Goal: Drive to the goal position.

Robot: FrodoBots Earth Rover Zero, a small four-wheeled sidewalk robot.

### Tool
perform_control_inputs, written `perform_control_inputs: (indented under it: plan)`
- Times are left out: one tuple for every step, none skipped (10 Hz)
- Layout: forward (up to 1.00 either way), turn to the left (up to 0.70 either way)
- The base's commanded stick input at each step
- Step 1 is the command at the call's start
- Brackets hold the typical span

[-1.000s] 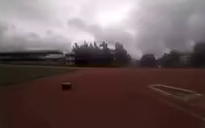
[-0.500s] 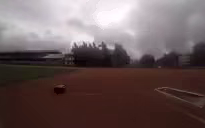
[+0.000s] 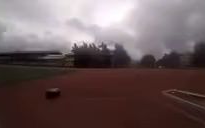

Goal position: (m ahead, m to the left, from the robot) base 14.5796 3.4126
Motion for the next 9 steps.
perform_control_inputs:
  plan:
    - [0.70,0.00]
    - [0.70,0.00]
    - [0.70,0.00]
    - [0.70,0.00]
    - [0.70,0.00]
    - [0.70,0.00]
    - [0.70,0.00]
    - [0.70,0.00]
    - [0.70,0.00]
